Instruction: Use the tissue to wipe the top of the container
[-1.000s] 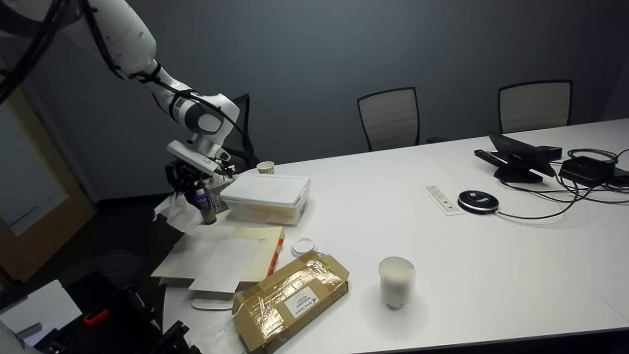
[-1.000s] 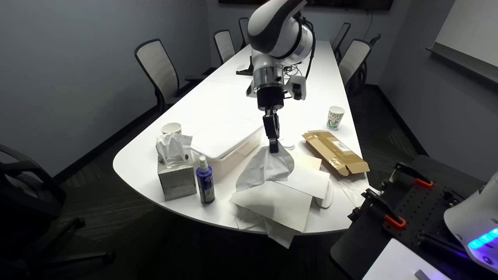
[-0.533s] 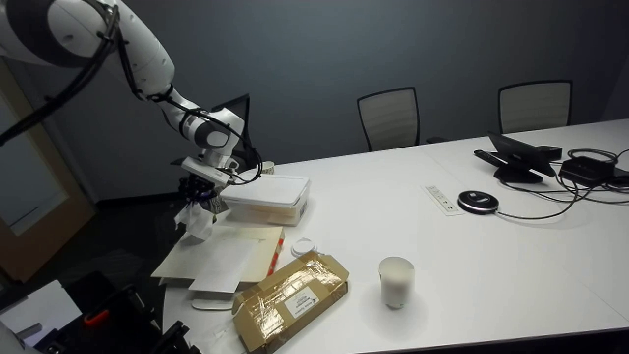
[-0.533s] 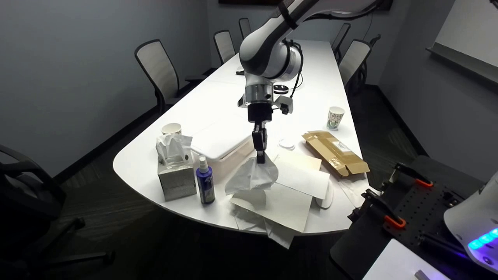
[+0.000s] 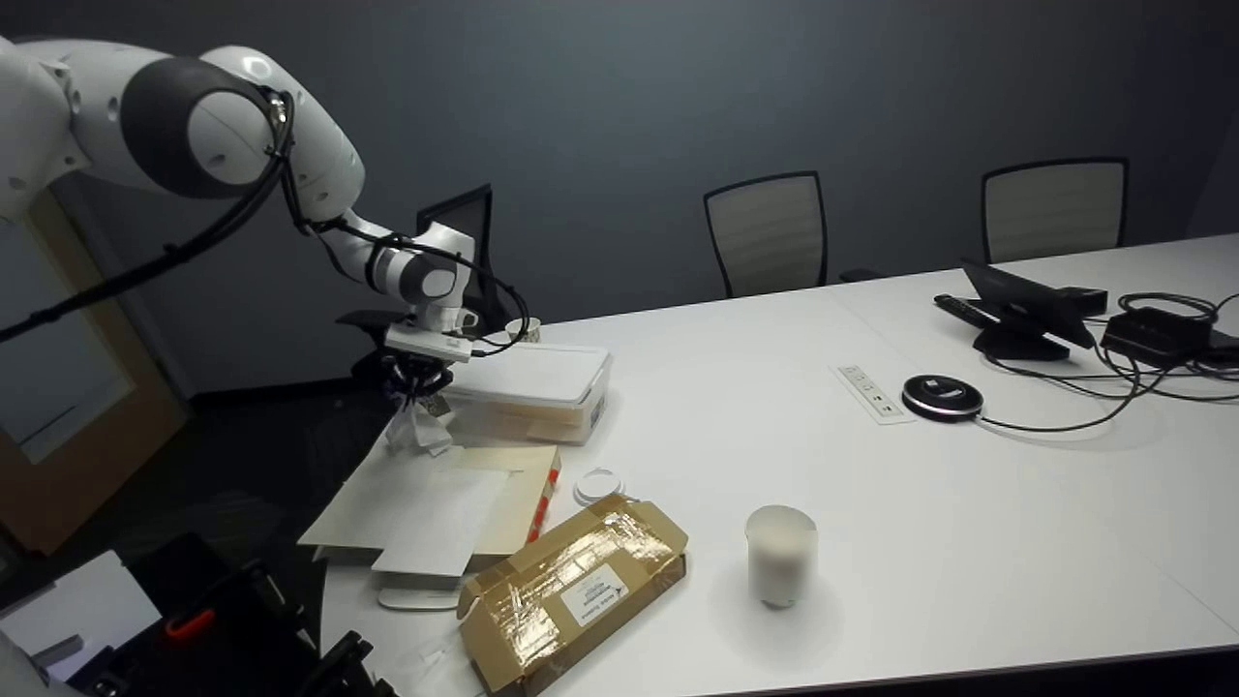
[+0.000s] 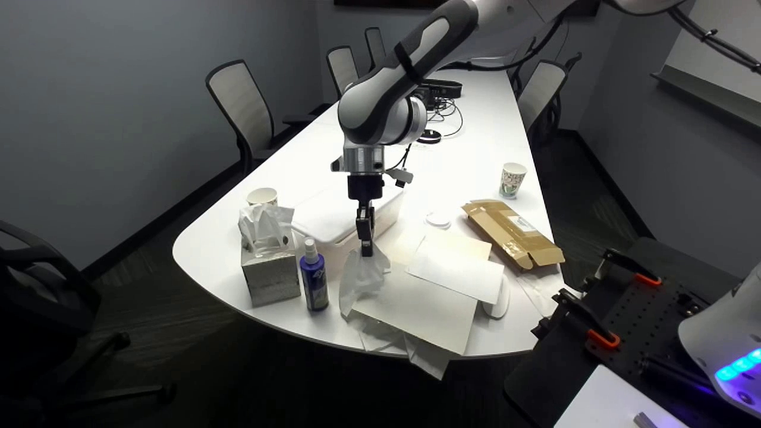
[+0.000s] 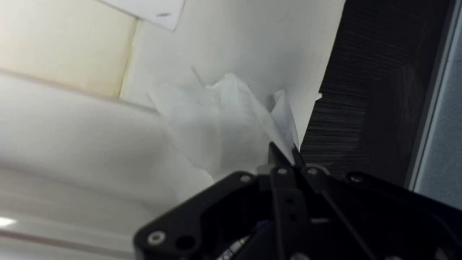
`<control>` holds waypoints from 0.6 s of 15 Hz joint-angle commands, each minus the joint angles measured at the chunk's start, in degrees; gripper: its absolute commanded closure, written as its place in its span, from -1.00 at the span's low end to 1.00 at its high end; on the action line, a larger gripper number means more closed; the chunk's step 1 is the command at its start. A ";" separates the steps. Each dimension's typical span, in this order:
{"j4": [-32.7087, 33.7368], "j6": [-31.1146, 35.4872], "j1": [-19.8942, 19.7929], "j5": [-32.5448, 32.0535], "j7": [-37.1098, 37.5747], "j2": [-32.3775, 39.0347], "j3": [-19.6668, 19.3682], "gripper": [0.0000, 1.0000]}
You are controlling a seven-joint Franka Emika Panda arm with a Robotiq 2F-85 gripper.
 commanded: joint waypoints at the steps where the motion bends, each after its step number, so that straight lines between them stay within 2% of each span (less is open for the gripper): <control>1: 6.54 3.11 2.19 -3.89 0.06 4.11 0.49 0.99; 7: 5.46 12.15 3.46 -6.98 0.75 4.48 1.27 0.98; 8: 4.92 12.75 3.50 -7.31 0.83 4.36 1.32 0.46; 9: 4.27 13.36 3.42 -7.52 0.96 4.24 1.30 0.43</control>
